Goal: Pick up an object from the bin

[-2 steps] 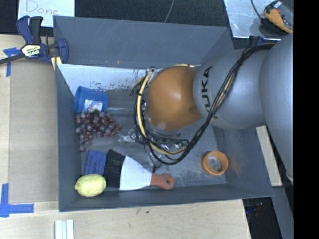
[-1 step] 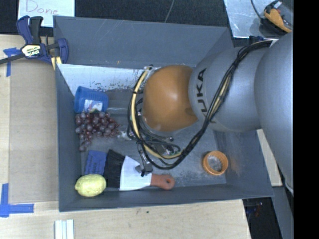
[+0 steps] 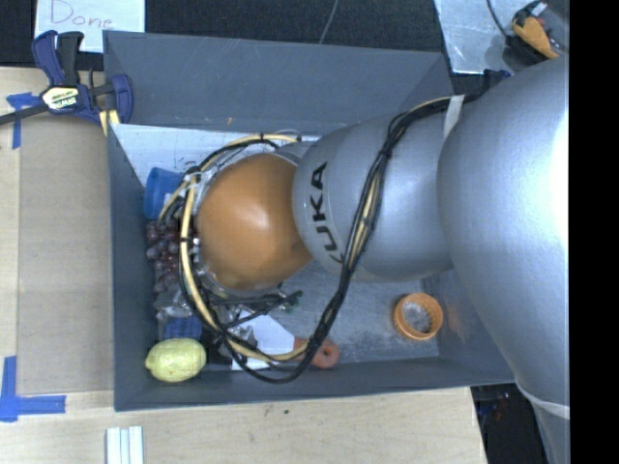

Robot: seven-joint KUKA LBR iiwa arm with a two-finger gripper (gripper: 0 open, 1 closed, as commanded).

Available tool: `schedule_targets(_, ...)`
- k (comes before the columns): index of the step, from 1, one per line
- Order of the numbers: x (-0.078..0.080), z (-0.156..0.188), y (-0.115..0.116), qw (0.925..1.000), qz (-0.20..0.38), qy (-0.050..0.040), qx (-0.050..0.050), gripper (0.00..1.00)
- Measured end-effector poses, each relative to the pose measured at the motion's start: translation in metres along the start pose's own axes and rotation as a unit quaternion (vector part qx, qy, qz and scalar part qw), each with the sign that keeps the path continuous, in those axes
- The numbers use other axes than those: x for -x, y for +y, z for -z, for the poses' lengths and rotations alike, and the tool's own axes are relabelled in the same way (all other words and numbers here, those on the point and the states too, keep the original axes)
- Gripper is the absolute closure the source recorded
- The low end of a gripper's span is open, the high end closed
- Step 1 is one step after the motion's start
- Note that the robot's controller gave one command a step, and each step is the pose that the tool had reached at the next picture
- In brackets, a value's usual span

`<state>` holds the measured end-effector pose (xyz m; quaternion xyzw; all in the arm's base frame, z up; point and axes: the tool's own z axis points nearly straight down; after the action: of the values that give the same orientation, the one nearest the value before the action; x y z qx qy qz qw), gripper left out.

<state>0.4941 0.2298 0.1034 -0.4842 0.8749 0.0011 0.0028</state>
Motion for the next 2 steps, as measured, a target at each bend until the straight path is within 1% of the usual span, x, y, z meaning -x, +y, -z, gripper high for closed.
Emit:
schedule_targets(1,0.010,-0.033,-0.001,0.9873,-0.159,0.0013,-0.002,0.00)
schedule_targets(2,0.021,-0.033,-0.020,1.0000,0.000,-0.0012,-0.001,1.00)
